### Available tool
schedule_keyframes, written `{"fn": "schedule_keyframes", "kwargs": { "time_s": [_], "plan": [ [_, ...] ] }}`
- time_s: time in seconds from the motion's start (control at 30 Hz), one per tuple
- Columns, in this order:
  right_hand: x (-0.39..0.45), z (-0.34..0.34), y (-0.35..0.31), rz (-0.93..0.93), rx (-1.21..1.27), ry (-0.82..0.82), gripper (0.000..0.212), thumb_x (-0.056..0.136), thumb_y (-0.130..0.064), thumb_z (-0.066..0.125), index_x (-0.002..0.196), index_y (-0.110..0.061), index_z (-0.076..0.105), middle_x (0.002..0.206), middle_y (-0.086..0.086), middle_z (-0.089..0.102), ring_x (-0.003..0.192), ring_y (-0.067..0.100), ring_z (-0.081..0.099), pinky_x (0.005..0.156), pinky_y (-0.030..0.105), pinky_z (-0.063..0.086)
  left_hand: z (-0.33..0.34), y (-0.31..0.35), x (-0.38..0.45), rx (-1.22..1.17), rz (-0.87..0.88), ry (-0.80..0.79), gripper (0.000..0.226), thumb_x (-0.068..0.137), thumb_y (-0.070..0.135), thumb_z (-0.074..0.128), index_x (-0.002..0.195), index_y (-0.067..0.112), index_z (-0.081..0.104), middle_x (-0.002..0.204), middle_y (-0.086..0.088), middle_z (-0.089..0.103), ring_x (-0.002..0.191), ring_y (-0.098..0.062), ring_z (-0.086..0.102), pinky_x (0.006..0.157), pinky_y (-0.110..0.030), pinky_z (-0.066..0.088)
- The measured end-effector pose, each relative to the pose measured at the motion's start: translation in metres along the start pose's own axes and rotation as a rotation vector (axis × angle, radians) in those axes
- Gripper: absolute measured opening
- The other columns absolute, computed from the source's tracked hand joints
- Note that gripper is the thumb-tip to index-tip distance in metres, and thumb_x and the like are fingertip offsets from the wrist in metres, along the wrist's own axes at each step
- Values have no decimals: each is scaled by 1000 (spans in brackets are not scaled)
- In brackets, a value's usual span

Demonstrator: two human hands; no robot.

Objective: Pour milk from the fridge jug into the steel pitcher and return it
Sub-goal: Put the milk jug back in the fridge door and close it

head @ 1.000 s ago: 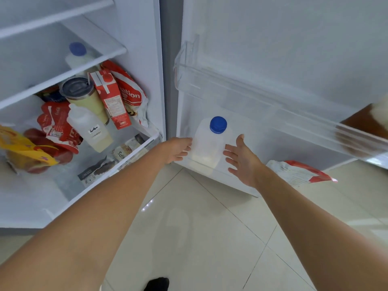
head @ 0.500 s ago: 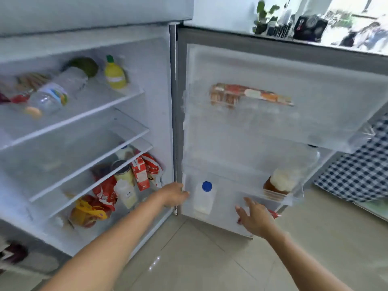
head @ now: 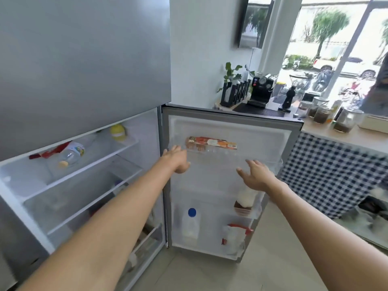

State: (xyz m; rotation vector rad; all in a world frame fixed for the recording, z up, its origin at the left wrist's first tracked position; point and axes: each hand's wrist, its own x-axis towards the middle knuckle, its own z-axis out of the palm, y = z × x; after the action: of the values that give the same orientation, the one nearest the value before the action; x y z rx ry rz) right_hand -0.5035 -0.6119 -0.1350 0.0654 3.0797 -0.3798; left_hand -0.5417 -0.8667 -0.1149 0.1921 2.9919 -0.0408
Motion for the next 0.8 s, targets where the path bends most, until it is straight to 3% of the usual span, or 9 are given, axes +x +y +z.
{"fn": "schedule_keyframes", "kwargs": {
  "time_s": [0.1,0.23,0.53,0.8],
  "plan": [
    [3,-29,6,-9,-10,59,69,97,-53,36,150,-11,25,154,14,31,141,33,27,112,49,27,-28,9,4,3,22,56,65,99,39,39,152,9,17,160,-13,10,149,-27,7,119,-47,13],
    [21,-51,17,-1,-35,109,70,96,-53,38,150,-11,24,154,14,30,142,32,24,112,49,27,-49,22,18,27,49,105,65,98,41,40,150,8,22,159,-13,14,148,-27,12,119,-45,18],
    [96,-84,32,26,-71,204,72,96,-52,40,153,-15,17,161,13,12,148,29,10,116,48,17,-81,35,89,26,82,143,71,100,41,34,153,7,2,161,-12,-8,149,-25,-7,120,-45,3],
    [173,-92,36,59,-58,210,70,97,-53,37,154,-18,17,162,10,6,149,27,4,116,49,11,-90,34,167,-34,150,153,68,101,47,24,153,10,1,161,-10,-7,149,-23,-7,121,-42,-1]
  ]
}}
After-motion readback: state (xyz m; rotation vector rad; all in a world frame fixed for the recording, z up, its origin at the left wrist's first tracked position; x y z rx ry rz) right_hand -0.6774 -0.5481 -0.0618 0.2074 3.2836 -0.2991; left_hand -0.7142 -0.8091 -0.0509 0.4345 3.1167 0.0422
